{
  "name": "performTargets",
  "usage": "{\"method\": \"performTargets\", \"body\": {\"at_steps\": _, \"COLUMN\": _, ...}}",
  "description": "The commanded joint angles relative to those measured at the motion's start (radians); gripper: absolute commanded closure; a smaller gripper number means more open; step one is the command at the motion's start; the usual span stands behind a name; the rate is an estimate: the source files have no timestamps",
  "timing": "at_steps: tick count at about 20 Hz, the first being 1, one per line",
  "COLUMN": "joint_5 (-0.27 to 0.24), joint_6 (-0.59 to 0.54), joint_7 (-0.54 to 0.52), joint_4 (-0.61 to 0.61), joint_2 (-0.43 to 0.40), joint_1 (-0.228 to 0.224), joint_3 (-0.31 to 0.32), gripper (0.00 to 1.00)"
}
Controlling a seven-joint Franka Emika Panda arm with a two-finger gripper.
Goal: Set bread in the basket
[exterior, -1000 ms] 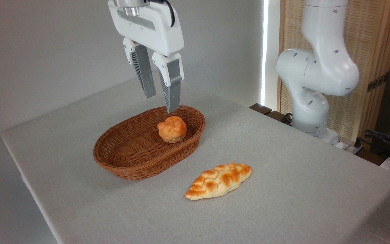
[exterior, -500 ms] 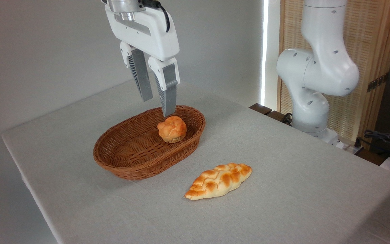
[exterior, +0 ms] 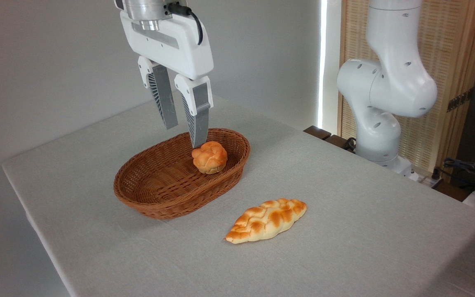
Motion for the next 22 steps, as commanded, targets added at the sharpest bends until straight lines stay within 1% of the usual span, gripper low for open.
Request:
{"method": "performTargets", "body": {"at_steps": 1, "joint_5": -0.001, "joint_6": 0.010, "joint_7": -0.003, "joint_4": 0.008, "joint_2": 0.007, "joint_1": -0.014, "joint_3": 0.015, "gripper": 0.00}}
{"method": "performTargets", "body": {"at_steps": 4, "joint_5": -0.001, "joint_6": 0.019, "joint_7": -0.002, "joint_4": 0.010, "joint_2": 0.007, "joint_1": -0.017, "joint_3": 0.022, "gripper": 0.00}}
{"method": "performTargets", "body": {"at_steps": 5, "joint_5": -0.001, "joint_6": 0.019, "joint_7": -0.002, "joint_4": 0.010, "joint_2": 0.008, "joint_1": -0.028, "joint_3": 0.029, "gripper": 0.00}}
{"method": "performTargets", "body": {"at_steps": 7, "joint_5": 0.001, "joint_6": 0.019, "joint_7": -0.002, "joint_4": 0.010, "joint_2": 0.008, "joint_1": -0.061, "joint_3": 0.070, "gripper": 0.00}}
{"method": "performTargets", "body": {"at_steps": 8, "joint_5": 0.001, "joint_6": 0.019, "joint_7": -0.002, "joint_4": 0.010, "joint_2": 0.008, "joint_1": -0.068, "joint_3": 0.078, "gripper": 0.00}}
{"method": "performTargets", "body": {"at_steps": 22, "joint_5": -0.002, "joint_6": 0.017, "joint_7": 0.013, "joint_4": 0.011, "joint_2": 0.010, "joint_1": -0.068, "joint_3": 0.078, "gripper": 0.00}}
